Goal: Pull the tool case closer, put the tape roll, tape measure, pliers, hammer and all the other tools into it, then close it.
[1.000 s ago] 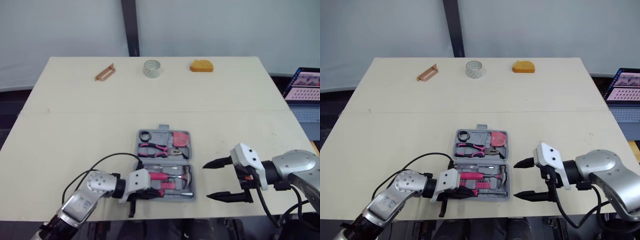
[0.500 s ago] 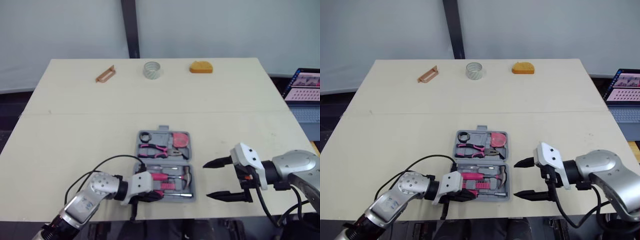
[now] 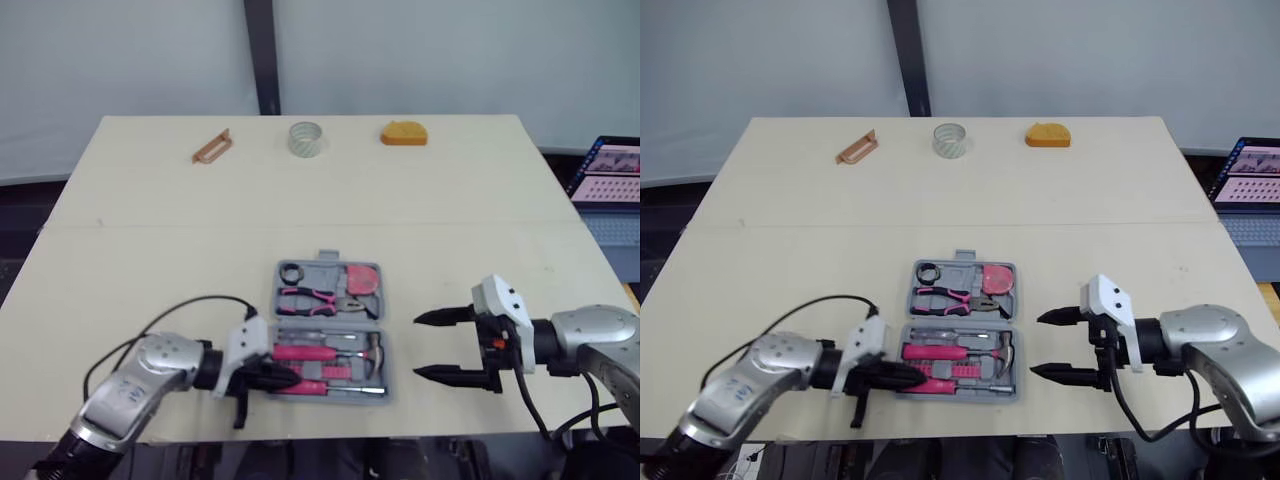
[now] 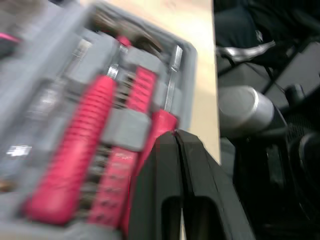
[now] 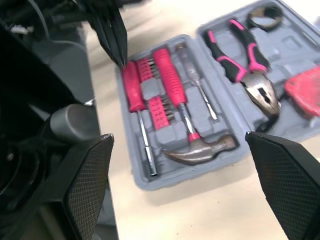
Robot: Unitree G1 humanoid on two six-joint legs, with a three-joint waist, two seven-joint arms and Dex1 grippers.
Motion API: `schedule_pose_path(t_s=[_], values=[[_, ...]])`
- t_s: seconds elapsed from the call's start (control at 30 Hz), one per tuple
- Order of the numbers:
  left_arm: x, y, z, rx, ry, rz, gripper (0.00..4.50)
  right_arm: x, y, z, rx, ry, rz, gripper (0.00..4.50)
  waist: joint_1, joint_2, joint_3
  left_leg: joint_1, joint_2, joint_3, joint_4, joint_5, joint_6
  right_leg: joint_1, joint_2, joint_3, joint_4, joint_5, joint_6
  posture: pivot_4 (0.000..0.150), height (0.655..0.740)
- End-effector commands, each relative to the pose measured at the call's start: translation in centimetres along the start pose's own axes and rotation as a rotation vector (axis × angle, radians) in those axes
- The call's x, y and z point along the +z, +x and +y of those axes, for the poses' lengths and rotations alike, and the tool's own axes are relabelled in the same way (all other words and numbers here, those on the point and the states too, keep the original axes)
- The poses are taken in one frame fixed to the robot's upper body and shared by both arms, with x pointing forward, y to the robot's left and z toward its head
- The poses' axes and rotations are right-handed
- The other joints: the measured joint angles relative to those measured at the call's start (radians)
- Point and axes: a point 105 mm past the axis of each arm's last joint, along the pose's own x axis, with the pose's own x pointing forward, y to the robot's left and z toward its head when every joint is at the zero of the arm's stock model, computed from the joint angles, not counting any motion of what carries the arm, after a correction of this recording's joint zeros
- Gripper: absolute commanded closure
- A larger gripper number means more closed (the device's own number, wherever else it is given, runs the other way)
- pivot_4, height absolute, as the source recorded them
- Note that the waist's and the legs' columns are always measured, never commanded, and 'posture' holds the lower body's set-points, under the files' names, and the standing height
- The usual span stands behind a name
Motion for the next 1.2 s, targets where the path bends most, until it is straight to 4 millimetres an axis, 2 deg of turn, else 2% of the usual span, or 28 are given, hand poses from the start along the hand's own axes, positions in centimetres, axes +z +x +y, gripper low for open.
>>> schedule_pose_path(t_s=[0.03, 0.07, 0.17, 0.27, 0.5, 0.6, 0.73, 0.83, 0.97, 1.07, 1.2], values=[[0.7, -1.9, 1.6, 0.101, 0.020, -0.020, 3.36, 0.1, -0.7, -1.6, -0.100, -0.001, -0.045, 0.00, -0.003, 0.000, 0.000, 0.000, 0.000, 0.000, 0.000, 0.000, 0.000, 0.000, 0.000, 0.000, 0.000, 0.000, 0.000, 0.150, 0.7400], [0.7, -2.6, 2.3, 0.149, 0.010, -0.031, 3.38, -0.1, -0.7, -2.1, -0.122, 0.007, -0.053, 0.00, -0.003, 0.000, 0.000, 0.000, 0.000, 0.000, 0.000, 0.000, 0.000, -0.001, 0.000, 0.000, 0.000, 0.000, 0.000, 0.150, 0.7400], [0.3, -4.2, 3.8, 0.227, -0.028, -0.046, 4.47, -0.3, -0.7, -3.2, -0.172, 0.020, -0.077, 0.00, -0.005, 0.001, 0.000, 0.000, 0.000, 0.000, -0.001, 0.000, 0.000, -0.001, 0.000, 0.000, 0.000, 0.000, 0.000, 0.150, 0.7400], [-0.3, -5.7, 5.4, 0.304, -0.045, -0.058, 4.47, -0.6, -0.8, -4.0, -0.207, 0.026, -0.088, 0.00, -0.005, 0.001, 0.000, 0.000, 0.000, 0.001, -0.001, 0.000, 0.000, -0.001, 0.000, 0.000, 0.000, 0.000, 0.000, 0.150, 0.7400], [-2.0, -7.9, 7.6, 0.413, -0.060, -0.043, 4.47, -1.2, -0.7, -5.3, -0.265, 0.031, -0.105, 0.00, -0.004, 0.001, 0.001, 0.000, 0.000, 0.001, -0.001, 0.000, 0.000, -0.001, 0.000, 0.000, 0.000, 0.000, 0.000, 0.150, 0.7400], [-2.8, -7.9, 8.3, 0.440, -0.067, -0.035, 4.47, -1.5, -0.2, -5.7, -0.277, 0.036, -0.109, 0.00, -0.006, 0.001, 0.001, 0.000, 0.000, 0.001, -0.001, 0.000, 0.000, -0.001, 0.000, 0.000, 0.000, 0.000, 0.000, 0.150, 0.7400], [-3.5, -7.2, 8.3, 0.429, -0.062, -0.022, 4.47, -1.7, 0.4, -5.7, -0.283, 0.048, -0.116, 0.00, -0.006, 0.001, 0.001, 0.000, 0.000, 0.001, -0.002, 0.000, 0.000, -0.002, 0.000, 0.000, 0.000, 0.000, 0.000, 0.150, 0.7400], [-4.1, -6.3, 8.3, 0.427, -0.071, -0.023, 4.47, -2.7, 1.1, -5.2, -0.272, 0.067, -0.085, 0.00, -0.005, 0.001, 0.001, -0.001, 0.000, 0.001, -0.001, 0.000, 0.000, -0.002, 0.000, 0.000, 0.000, 0.000, 0.000, 0.150, 0.7400], [-4.9, -4.7, 8.6, 0.434, -0.076, -0.010, 4.47, -3.5, 1.9, -5.8, -0.322, 0.064, -0.064, 0.00, -0.007, 0.001, 0.001, -0.001, 0.000, 0.001, -0.001, 0.000, 0.000, -0.002, 0.000, 0.000, 0.001, 0.000, 0.000, 0.150, 0.7400], [-4.9, -3.7, 9.0, 0.437, -0.071, 0.004, 4.50, -4.1, 2.7, -6.1, -0.331, 0.065, -0.045, 0.83, -0.006, 0.001, 0.001, 0.000, 0.000, 0.001, -0.001, 0.000, 0.000, -0.002, 0.000, 0.000, 0.001, 0.000, 0.000, 0.150, 0.7400], [-4.6, -3.0, 9.0, 0.429, -0.066, -0.005, 4.50, -4.3, 3.5, -6.2, -0.326, 0.061, -0.031, 2.95, -0.007, 0.001, 0.001, 0.000, 0.000, 0.001, -0.001, 0.000, 0.000, -0.002, 0.000, 0.000, 0.001, 0.000, 0.000, 0.150, 0.7400]])
